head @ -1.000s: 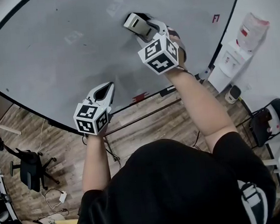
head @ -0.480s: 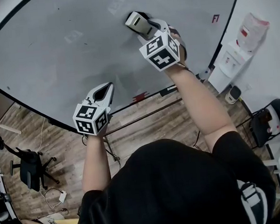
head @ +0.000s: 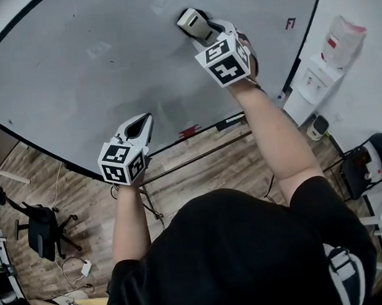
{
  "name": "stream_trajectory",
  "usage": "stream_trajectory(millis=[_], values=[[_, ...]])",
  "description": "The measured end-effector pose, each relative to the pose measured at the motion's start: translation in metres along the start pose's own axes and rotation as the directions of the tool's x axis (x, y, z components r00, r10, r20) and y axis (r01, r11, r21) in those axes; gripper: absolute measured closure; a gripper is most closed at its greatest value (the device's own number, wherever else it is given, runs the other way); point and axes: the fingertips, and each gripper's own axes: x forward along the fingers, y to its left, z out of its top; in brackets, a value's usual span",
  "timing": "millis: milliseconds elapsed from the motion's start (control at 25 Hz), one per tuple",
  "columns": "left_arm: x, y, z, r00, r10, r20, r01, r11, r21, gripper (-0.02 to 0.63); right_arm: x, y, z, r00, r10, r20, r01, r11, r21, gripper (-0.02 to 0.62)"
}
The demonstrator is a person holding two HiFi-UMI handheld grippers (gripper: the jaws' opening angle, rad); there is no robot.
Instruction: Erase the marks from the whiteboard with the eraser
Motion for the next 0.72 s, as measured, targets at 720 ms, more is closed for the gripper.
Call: stream_trajectory(millis=[720], values=[[0.030, -0.024, 0.002, 1.000, -0.018, -0.018, 0.018, 1.000, 0.007, 0.595, -0.006, -0.094, -0.073, 0.995, -0.083, -0.063, 0.089, 0.992, 0.093, 0.365]])
